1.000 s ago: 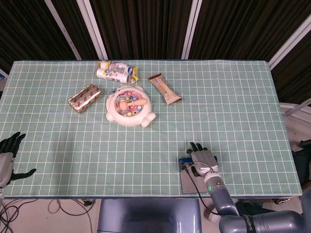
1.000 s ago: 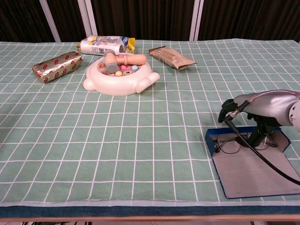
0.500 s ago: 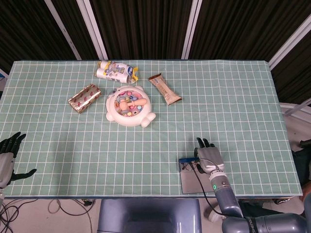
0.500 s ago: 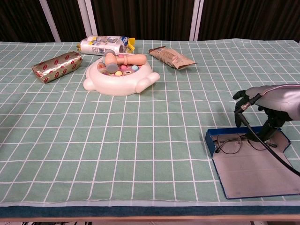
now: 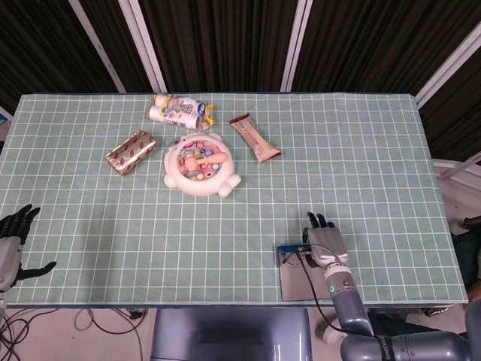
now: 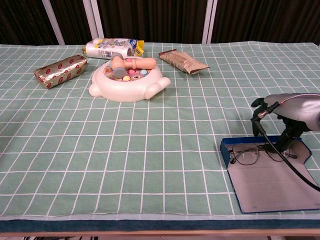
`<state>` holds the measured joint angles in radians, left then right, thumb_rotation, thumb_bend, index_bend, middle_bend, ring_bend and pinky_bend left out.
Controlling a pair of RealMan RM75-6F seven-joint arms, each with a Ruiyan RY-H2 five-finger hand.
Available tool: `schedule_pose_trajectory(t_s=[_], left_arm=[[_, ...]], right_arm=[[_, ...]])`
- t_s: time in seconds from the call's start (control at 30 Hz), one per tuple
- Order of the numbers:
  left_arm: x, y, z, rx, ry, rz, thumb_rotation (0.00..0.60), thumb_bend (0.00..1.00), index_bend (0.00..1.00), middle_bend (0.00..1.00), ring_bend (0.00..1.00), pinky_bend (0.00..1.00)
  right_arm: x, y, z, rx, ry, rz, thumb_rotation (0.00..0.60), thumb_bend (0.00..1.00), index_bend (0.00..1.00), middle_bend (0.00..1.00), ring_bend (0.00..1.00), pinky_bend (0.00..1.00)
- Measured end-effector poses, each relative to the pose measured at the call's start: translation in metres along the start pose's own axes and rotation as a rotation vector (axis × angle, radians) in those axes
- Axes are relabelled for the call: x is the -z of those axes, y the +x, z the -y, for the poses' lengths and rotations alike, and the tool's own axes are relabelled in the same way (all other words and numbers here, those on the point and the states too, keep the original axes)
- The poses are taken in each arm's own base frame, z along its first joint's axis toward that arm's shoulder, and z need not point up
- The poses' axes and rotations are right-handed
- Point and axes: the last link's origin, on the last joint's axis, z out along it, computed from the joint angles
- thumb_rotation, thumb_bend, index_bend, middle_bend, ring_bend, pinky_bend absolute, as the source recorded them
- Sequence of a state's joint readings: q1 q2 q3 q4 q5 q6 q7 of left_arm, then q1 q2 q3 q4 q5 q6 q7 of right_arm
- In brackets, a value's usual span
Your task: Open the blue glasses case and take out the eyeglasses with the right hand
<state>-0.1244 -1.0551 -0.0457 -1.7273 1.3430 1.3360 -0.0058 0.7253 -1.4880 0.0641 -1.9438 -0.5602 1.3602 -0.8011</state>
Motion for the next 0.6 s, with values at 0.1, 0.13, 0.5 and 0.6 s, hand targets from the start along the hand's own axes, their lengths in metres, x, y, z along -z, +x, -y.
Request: schedule_pose_trajectory(t_s=[0.1,0.13,0.5,0.6], left_arm=[[0.0,0.0001,-0.0001,-0.001,0.0,-0.001,0.6,0.06,0.0,0.0,0.0,0.0],[0.0001,0.0001,-0.0001,0.0,0.0,-0.001,0.6,0.06,0.0,0.0,0.0,0.0],[0.0003,0.0001,0.0,-0.002,0.0,-0.001,0.6,0.06,0.0,0.0,0.0,0.0],[0.0002,0.0001,0.0,-0.002,0.0,-0.001,0.6,0.06,0.0,0.0,0.0,0.0]], right_arm=[[-0.0008,-0.0002,-0.0006,-0.003,-0.004,-0.003,0.6,0.4,0.48,0.09,0.0,0.2],[-0.001,-0.0003,-0.0007,-0.003,-0.005,-0.004,0.6,0.4,0.48,0.09,0.0,0.2],[-0.002,-0.0006,-0.0009,-0.003,-0.01,0.0,0.6,0.42,0.49,0.09,0.0,0.2],[-0.0025,-0.0007,-0.0011,-0.002,-0.012,0.003,0.6,0.44,0.5,0.09,0.0,0.2]])
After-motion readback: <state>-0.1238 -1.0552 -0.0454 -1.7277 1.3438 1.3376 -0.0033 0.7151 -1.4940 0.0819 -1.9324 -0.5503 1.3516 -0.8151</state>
